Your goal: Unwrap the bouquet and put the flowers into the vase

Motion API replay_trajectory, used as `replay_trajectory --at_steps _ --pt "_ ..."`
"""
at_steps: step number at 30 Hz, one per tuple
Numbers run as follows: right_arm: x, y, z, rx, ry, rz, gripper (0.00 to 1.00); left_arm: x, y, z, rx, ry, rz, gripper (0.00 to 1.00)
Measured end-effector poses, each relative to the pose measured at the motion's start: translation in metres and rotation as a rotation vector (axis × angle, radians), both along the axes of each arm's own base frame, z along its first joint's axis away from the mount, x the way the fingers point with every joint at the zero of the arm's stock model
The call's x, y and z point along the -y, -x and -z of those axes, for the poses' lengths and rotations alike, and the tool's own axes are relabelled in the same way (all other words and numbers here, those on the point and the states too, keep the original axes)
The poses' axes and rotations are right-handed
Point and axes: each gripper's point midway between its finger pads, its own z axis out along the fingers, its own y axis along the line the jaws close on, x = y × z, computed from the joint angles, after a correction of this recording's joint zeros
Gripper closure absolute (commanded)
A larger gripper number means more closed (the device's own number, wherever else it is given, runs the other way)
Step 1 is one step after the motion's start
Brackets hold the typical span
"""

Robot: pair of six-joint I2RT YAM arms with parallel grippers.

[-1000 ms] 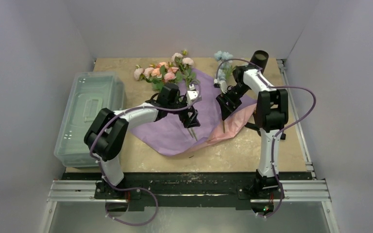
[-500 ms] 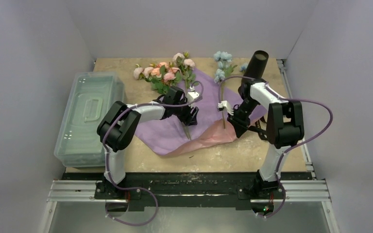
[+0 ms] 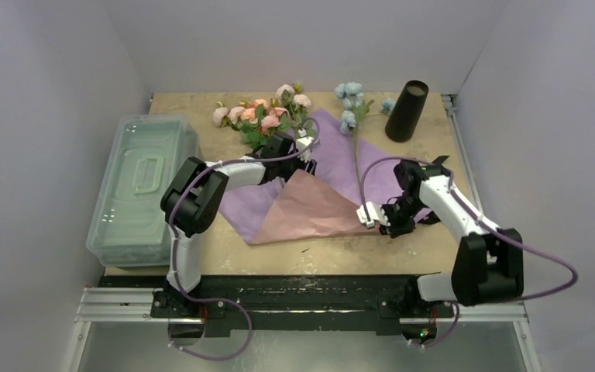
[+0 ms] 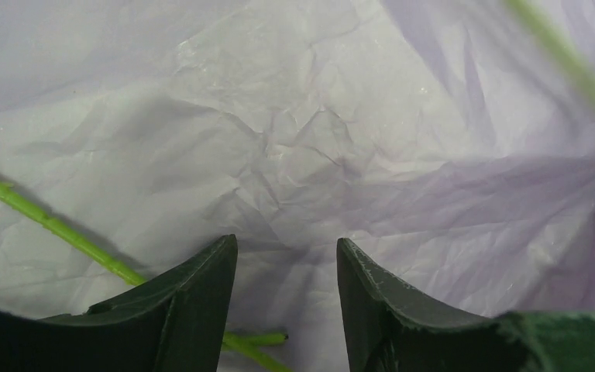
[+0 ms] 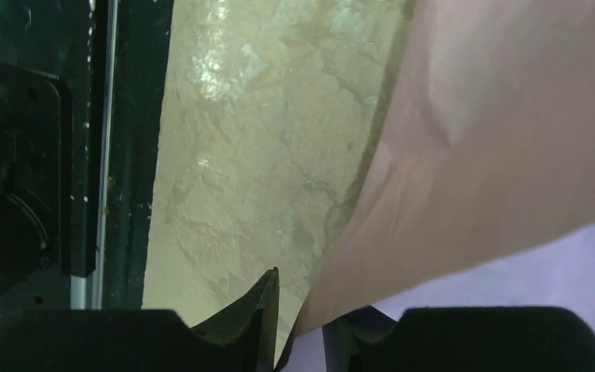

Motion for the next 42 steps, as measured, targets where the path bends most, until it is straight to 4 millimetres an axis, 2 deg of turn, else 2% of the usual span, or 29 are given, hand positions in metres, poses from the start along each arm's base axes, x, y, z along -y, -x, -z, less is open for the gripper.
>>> replay_trajectory --at_steps 2,5,7,10,13,17,20,25,27,29,32,34,37,42 --pt "0.004 0.007 -0.001 0.072 0.002 -0.071 0.63 0.001 -0.002 0.0 -0.003 0.004 -0.006 0.5" --pt "0.009 0.012 -0.005 0.162 0.009 -0.146 0.38 0.001 -0.004 0.0 -0.009 0.009 -0.01 0.46" --pt "0.009 0.012 -0.008 0.207 0.005 -0.178 0.24 0.002 -0.003 -0.001 -0.014 0.014 -0.011 0.4" --pt "0.007 0.01 -0.011 0.226 -0.006 -0.19 0.14 0.005 -0.002 -0.003 -0.018 0.026 -0.002 0.31" --pt "0.0 0.0 -0.023 0.23 -0.035 -0.171 0.1 0.007 0.0 -0.007 -0.014 0.041 0.014 0.27" --pt "-0.013 -0.025 -0.055 0.304 -0.096 -0.137 0.06 0.002 0.006 -0.011 0.005 0.029 0.043 0.22" --pt "-0.021 -0.031 -0.077 0.35 -0.141 -0.108 0.05 -0.006 0.02 -0.024 0.047 0.02 0.103 0.21" --pt "-0.028 -0.037 -0.102 0.367 -0.189 0.042 0.07 -0.022 0.046 -0.068 0.24 -0.012 0.289 0.2" --pt "-0.03 -0.045 -0.108 0.348 -0.2 0.129 0.1 -0.031 0.06 -0.076 0.321 -0.046 0.367 0.21" --pt "-0.036 -0.059 -0.113 0.298 -0.216 0.224 0.11 -0.038 0.08 -0.074 0.371 -0.091 0.463 0.2" --pt "-0.043 -0.085 -0.107 0.205 -0.228 0.344 0.12 -0.048 0.111 -0.053 0.403 -0.177 0.603 0.2" --pt "-0.046 -0.098 -0.093 0.133 -0.219 0.416 0.13 -0.058 0.132 -0.034 0.399 -0.245 0.693 0.2" --pt "-0.044 -0.104 -0.066 0.034 -0.171 0.497 0.13 -0.074 0.152 -0.013 0.391 -0.328 0.782 0.2" --pt "-0.036 -0.106 -0.027 -0.058 -0.08 0.597 0.17 -0.102 0.155 0.005 0.395 -0.445 0.826 0.21"
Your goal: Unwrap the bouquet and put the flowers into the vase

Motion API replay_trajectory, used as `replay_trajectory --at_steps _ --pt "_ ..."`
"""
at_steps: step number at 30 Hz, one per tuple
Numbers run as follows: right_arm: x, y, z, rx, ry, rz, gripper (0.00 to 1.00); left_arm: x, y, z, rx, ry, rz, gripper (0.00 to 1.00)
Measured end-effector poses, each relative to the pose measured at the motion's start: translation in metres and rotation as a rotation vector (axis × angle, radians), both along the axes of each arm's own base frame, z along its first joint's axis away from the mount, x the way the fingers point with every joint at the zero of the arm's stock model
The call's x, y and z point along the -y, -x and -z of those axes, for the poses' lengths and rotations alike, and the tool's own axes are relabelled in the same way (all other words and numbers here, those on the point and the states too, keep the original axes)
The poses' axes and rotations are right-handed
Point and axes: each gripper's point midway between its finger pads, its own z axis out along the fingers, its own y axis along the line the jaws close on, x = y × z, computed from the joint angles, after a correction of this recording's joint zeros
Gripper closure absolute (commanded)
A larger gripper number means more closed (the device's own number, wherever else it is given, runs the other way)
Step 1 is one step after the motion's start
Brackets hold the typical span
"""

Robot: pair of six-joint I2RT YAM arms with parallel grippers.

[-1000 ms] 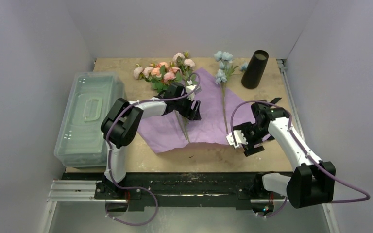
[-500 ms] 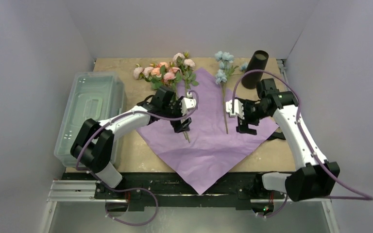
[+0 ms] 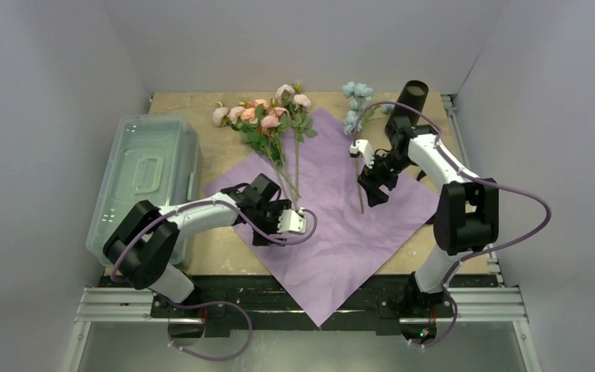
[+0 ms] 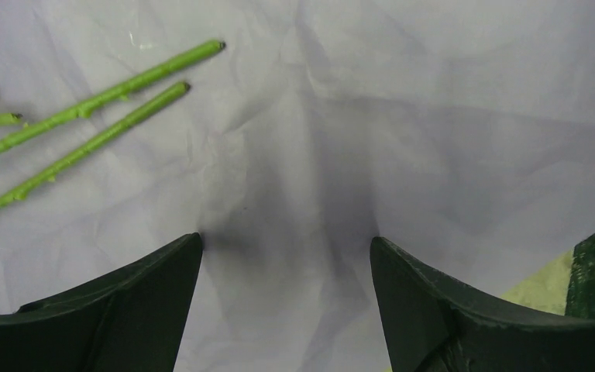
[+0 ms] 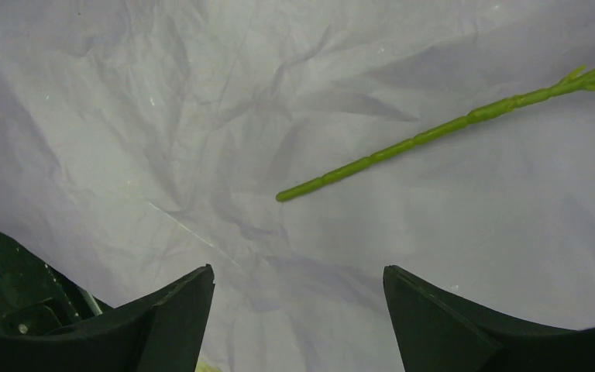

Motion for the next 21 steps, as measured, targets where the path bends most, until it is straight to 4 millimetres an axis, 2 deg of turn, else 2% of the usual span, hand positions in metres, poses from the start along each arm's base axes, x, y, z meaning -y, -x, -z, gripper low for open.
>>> replay_trajectory --at_steps 4,7,10,14,16,21 --pt "-0.005 -0.012 0.007 -0.031 -0.01 0.123 0.21 -0.016 -0.009 0.004 0.013 -0.023 -0.032 0.22" --pt "-0.011 -0.036 -0.001 -0.004 -0.037 0.25 0.26 -0.029 -0.021 0.004 0.021 -0.028 -0.073 0.22" --pt "-0.017 -0.075 -0.014 0.048 -0.066 0.404 0.31 -0.038 -0.029 0.003 0.033 -0.035 -0.098 0.22" --pt "-0.018 -0.132 -0.024 0.111 -0.084 0.592 0.32 -0.043 -0.033 -0.001 0.03 -0.045 -0.123 0.2" --pt "-0.018 -0.162 -0.025 0.136 -0.088 0.684 0.33 -0.04 -0.039 -0.011 0.038 -0.023 -0.156 0.17" --pt "-0.01 -0.208 -0.013 0.159 -0.052 0.838 0.34 -0.02 -0.064 -0.059 0.109 0.094 -0.239 0.15"
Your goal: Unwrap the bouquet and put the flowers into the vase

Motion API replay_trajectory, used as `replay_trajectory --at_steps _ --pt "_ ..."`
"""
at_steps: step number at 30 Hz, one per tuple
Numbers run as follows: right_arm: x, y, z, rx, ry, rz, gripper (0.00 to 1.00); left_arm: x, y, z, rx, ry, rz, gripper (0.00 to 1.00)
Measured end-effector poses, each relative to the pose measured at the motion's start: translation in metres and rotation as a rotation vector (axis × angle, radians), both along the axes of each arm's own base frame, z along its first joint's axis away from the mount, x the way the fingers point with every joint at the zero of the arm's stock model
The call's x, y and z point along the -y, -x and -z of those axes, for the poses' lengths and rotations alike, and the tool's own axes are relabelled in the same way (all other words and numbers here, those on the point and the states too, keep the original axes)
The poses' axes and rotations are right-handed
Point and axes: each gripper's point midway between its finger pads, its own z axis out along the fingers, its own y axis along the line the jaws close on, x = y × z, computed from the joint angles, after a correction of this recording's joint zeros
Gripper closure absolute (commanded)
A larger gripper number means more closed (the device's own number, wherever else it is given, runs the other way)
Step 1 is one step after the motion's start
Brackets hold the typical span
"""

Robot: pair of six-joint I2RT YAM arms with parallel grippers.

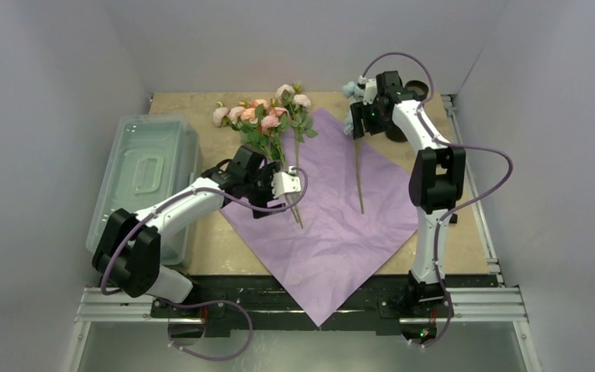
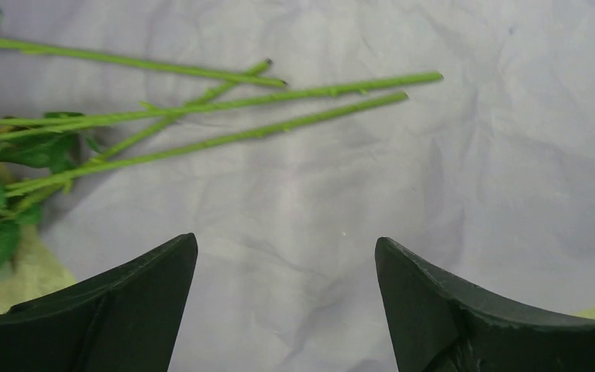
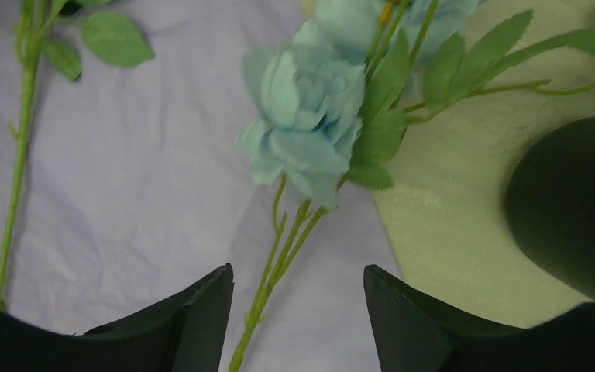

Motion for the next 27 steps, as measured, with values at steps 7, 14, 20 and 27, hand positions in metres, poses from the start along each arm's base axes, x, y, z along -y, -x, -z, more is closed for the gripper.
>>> replay_trajectory --at_steps 7,14,20,27 --pt "0.004 -0.028 0.035 -0.049 0.023 0.089 0.39 0.017 -0.021 -0.03 0.032 0.1 -0.09 0.14" --pt "0.003 -0.031 0.062 -0.093 0.025 0.104 0.51 0.017 -0.019 -0.028 0.001 0.115 -0.136 0.14" --pt "-0.003 -0.035 0.075 -0.11 0.014 0.111 0.76 0.016 -0.02 -0.023 -0.023 0.115 -0.175 0.14" --pt "-0.024 -0.032 0.07 -0.133 -0.086 0.111 1.0 0.015 -0.024 -0.024 -0.021 0.122 -0.221 0.13"
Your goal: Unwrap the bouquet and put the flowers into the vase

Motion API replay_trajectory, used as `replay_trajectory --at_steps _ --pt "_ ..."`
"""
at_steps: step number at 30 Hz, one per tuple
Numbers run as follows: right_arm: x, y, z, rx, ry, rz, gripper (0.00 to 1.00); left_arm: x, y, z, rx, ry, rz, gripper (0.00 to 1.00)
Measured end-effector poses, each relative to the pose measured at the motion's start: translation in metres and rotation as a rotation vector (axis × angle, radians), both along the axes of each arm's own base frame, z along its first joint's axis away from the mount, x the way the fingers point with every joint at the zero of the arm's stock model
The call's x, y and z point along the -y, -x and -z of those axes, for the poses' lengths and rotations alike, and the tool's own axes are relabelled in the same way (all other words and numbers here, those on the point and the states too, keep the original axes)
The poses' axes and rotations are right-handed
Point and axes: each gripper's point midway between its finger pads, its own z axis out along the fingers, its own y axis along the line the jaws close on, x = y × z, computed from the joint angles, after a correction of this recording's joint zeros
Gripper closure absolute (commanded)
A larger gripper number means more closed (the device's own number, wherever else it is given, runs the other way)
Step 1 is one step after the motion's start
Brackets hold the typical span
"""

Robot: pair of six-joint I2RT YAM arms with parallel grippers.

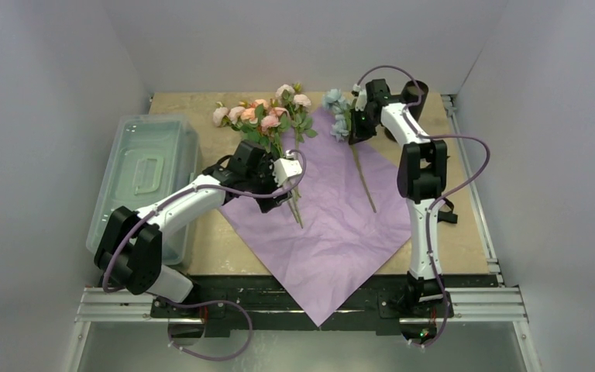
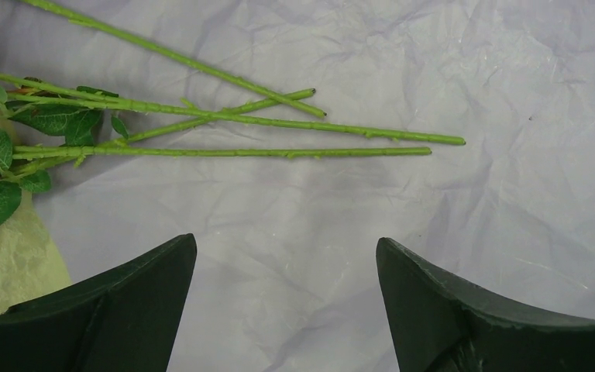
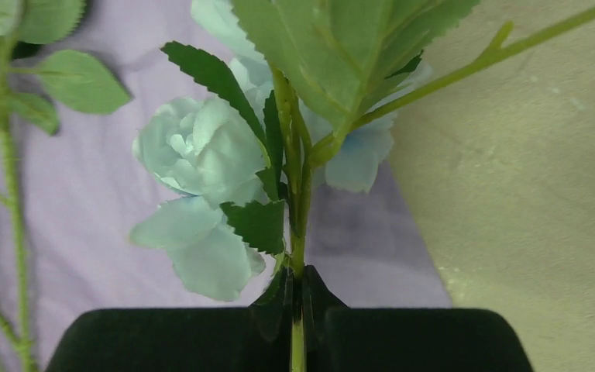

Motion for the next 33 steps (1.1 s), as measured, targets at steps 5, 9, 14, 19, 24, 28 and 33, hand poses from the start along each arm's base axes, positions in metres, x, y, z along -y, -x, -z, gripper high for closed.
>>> replay_trajectory --at_steps 5,9,14,19,24,28,33 --pt "-0.021 0.011 -0.031 0.006 -0.135 -0.007 1.0 0.001 -0.003 -0.002 -0.001 0.018 -0.031 0.1" --pt "-0.036 0.017 -0.09 0.101 -0.252 -0.016 1.0 0.003 -0.008 -0.006 0.001 0.045 -0.063 0.0" --pt "-0.053 0.016 -0.214 0.383 -0.399 -0.069 1.0 0.002 -0.018 -0.015 -0.005 0.104 -0.123 0.0" --pt "-0.053 0.019 -0.327 0.695 -0.449 -0.121 1.0 0.005 -0.033 -0.035 -0.004 0.199 -0.171 0.0" --pt "-0.031 0.025 -0.404 0.94 -0.437 -0.095 1.0 0.009 -0.048 -0.055 0.011 0.292 -0.232 0.0" --pt "0.009 0.019 -0.449 1.108 -0.394 -0.002 1.0 0.011 -0.061 -0.07 0.033 0.356 -0.316 0.0" --pt "0.081 0.01 -0.482 1.287 -0.322 0.196 1.0 0.014 -0.076 -0.089 0.074 0.443 -0.389 0.0"
